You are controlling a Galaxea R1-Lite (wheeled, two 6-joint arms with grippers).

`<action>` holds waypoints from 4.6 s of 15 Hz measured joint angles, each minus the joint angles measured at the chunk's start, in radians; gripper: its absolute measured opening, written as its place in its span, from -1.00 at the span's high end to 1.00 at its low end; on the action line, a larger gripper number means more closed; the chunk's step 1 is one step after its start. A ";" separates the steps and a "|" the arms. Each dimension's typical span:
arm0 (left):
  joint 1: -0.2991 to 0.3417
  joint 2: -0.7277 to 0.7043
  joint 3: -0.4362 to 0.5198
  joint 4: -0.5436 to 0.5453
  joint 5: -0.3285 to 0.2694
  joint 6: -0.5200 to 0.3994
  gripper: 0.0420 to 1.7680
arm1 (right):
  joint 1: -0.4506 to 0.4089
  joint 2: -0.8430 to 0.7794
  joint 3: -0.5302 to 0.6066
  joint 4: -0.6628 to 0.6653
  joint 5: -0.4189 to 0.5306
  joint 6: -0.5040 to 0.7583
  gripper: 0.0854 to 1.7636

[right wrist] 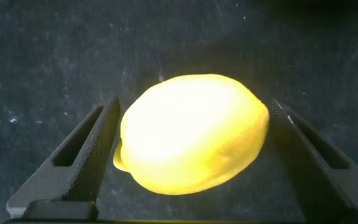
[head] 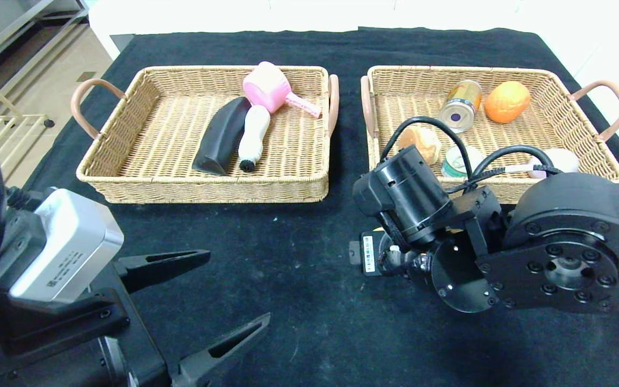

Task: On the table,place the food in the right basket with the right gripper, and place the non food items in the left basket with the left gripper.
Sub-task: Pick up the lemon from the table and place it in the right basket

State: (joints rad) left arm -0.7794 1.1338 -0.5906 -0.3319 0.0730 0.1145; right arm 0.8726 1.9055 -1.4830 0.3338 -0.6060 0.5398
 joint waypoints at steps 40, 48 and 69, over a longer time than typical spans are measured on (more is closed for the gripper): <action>0.000 0.000 0.008 -0.005 -0.014 0.012 -0.94 | -0.265 -0.220 -0.023 -0.071 0.066 -0.418 -0.51; 0.000 -0.001 0.008 -0.005 -0.014 0.013 -0.94 | -0.415 -0.175 -0.068 -0.220 0.112 -0.503 -0.51; 0.002 -0.005 0.007 -0.007 -0.013 0.012 -0.94 | -0.448 -0.134 -0.065 -0.290 0.118 -0.522 -0.86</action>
State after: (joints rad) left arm -0.7772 1.1291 -0.5840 -0.3385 0.0600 0.1268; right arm 0.4243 1.7713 -1.5481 0.0436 -0.4883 0.0177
